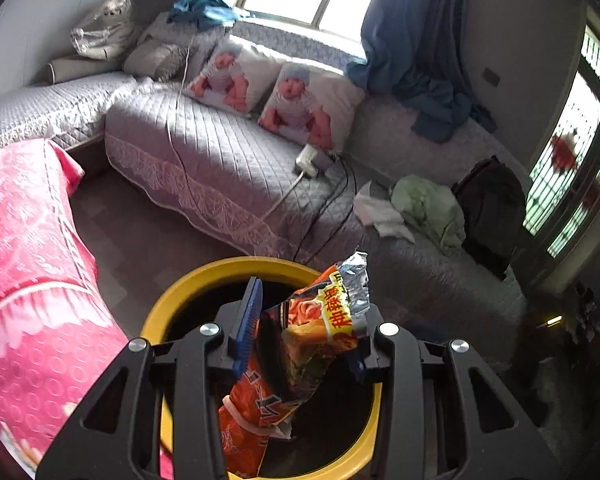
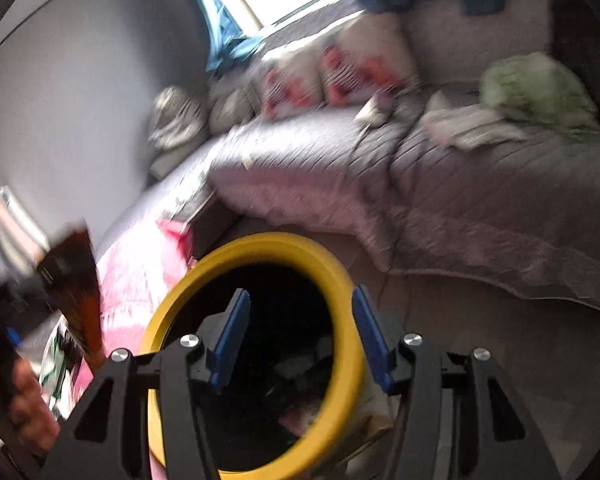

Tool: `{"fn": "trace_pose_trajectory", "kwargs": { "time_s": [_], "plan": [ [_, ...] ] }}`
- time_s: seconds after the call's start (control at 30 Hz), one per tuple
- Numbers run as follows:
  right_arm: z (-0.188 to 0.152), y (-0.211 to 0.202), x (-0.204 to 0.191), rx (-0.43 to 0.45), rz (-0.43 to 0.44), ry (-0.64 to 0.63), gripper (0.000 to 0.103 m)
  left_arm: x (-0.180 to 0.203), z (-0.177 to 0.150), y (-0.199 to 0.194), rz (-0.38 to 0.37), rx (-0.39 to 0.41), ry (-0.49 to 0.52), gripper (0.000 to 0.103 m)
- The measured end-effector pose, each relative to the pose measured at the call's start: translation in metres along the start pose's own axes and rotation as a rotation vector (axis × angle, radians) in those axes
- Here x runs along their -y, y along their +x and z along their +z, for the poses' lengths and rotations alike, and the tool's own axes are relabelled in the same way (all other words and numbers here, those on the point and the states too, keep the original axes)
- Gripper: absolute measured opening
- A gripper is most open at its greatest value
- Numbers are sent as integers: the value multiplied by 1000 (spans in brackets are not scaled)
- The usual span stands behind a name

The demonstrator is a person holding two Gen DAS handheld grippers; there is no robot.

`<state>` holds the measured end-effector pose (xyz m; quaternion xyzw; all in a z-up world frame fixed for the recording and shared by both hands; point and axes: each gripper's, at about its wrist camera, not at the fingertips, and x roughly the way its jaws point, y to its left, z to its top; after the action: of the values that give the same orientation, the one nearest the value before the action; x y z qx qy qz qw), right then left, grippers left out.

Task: Collect trash
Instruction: 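Open both grippers over the yellow bin to drop the bag and snack packet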

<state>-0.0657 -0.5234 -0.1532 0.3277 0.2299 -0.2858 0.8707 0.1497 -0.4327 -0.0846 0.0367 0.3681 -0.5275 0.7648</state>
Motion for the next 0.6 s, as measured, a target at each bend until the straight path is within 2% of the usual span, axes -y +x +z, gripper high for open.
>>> {"fn": "trace_pose_trajectory", "kwargs": {
  "time_s": [0.1,0.23,0.4,0.5,0.6],
  "plan": [
    [7,-26,16,71,-23,45,51,2,-10,16,15,-30,2,41],
    [12,-49,28,133,-33,73,55,-2,-17,16,8,-31,-34,67],
    [14,-56,24,151,-24,61,61,-18,-12,-16,-24,44,-112,71],
    [10,-50,13,132,18,52,67,-30,0,-49,-92,104,-175,73],
    [6,-45,-8,107,73,18,69,-40,16,-91,-139,172,-198,75]
  ]
}}
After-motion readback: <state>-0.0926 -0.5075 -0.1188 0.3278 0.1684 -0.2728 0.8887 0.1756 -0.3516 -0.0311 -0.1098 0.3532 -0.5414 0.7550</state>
